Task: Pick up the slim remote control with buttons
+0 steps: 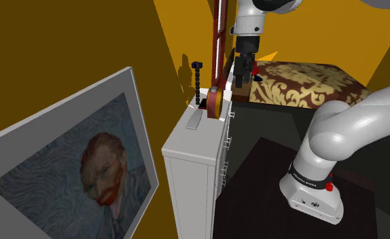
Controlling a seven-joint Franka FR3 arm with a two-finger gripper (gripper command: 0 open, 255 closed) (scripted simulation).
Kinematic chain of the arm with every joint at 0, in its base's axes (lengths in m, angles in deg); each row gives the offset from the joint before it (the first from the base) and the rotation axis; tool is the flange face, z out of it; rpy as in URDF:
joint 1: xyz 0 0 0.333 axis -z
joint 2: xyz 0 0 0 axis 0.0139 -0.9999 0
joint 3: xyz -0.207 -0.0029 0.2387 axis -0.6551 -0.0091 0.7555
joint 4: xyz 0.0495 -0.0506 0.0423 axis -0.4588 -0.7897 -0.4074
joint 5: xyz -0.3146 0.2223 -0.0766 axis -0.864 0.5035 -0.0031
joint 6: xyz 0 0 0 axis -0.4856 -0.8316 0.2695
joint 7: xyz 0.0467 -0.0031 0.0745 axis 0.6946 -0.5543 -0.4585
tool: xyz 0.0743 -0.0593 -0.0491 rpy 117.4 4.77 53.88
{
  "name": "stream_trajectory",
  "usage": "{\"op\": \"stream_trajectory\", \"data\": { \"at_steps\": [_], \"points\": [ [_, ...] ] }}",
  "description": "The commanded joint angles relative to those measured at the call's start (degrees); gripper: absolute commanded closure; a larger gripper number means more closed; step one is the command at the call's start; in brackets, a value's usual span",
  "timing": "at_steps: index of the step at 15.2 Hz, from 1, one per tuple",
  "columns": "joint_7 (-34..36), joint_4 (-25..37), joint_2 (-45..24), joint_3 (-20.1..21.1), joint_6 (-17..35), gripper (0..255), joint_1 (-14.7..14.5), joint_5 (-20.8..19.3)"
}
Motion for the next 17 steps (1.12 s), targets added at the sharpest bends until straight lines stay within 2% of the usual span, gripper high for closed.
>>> {"op": "stream_trajectory", "data": {
  "at_steps": [1, 9, 17],
  "points": [
    [0.0, 0.0, 0.0, 0.0, 0.0, 0, 0.0, 0.0],
    [15.74, -0.93, -13.05, 5.65, 15.67, 0, 3.31, 2.56],
    [31.42, 3.22, -29.06, 9.07, 28.85, 0, 6.8, 1.62]
  ]
}}
